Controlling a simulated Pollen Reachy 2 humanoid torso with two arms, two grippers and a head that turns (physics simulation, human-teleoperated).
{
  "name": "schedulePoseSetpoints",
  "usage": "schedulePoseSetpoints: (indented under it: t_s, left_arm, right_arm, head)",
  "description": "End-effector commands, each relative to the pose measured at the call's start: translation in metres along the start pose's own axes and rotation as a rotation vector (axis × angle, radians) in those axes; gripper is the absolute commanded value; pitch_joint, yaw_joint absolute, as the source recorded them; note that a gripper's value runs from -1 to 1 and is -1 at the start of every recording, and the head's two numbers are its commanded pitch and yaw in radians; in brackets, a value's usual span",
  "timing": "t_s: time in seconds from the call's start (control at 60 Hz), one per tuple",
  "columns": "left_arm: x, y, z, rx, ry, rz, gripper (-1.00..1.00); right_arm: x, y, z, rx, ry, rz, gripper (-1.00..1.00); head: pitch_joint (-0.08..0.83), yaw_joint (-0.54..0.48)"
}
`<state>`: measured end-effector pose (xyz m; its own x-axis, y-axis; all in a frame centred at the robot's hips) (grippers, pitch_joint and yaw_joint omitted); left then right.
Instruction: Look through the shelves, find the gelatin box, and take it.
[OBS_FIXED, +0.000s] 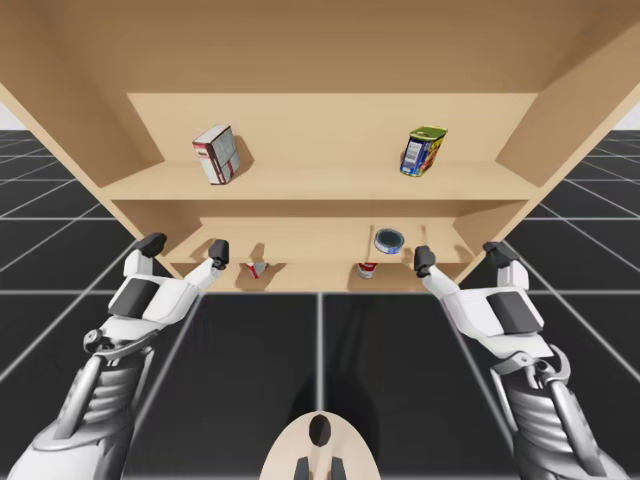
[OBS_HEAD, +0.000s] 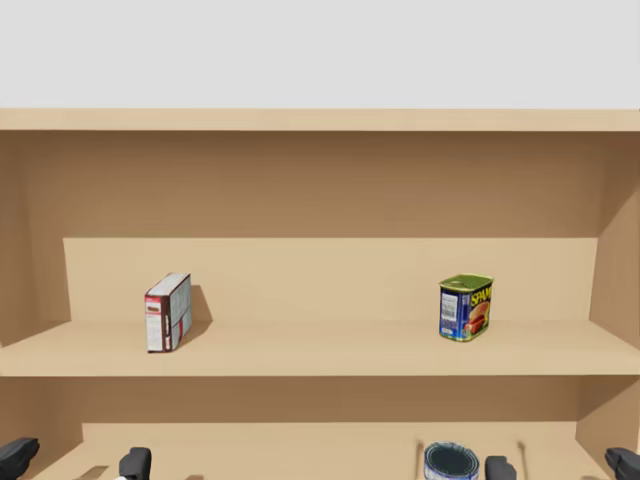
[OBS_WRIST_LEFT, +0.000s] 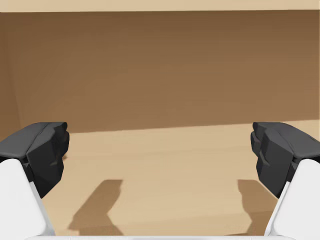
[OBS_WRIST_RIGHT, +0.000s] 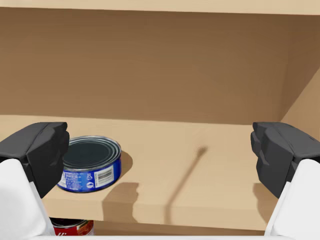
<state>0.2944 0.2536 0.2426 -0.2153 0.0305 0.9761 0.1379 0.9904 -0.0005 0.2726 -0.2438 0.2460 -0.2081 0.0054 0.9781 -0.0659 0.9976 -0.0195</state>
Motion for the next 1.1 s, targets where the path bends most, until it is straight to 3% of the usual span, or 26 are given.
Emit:
schedulePoseSetpoints:
  t_s: [0.017, 0.283, 0.55, 0.917, 1.1]
  left_arm:
    - [0.0001, 0.0003, 0.0001, 0.001, -0.002, -0.002, -1.00]
    - [0.0005, -0.0002, 0.0006, -0.003, -0.008, -0.003, -1.00]
    - [0.0012, 0.0001, 0.0016, -0.009, -0.019, -0.009, -1.00]
    - [0.0026, -0.0011, 0.0025, -0.013, -0.022, -0.007, -1.00]
    - [0.0053, -0.0065, 0.0056, -0.033, -0.018, 0.013, -1.00]
  right_arm:
    - [-0.0014, 0.0034, 0.0014, -0.027, -0.006, -0.031, -1.00]
    - [-0.0005, 0.0025, 0.0002, -0.007, 0.015, -0.040, -1.00]
    - [-0.0024, 0.0024, -0.0004, -0.011, 0.019, -0.029, -1.00]
    - [-0.0037, 0.0045, -0.0007, -0.008, 0.029, -0.025, -1.00]
    - [-0.0048, 0.0061, -0.0002, -0.006, 0.032, -0.024, -1.00]
  head:
    - [0.008, -0.01]
    - [0.110, -0.01]
    - [0.335, 0.02]
    - [0.537, 0.20]
    - [0.569, 0.23]
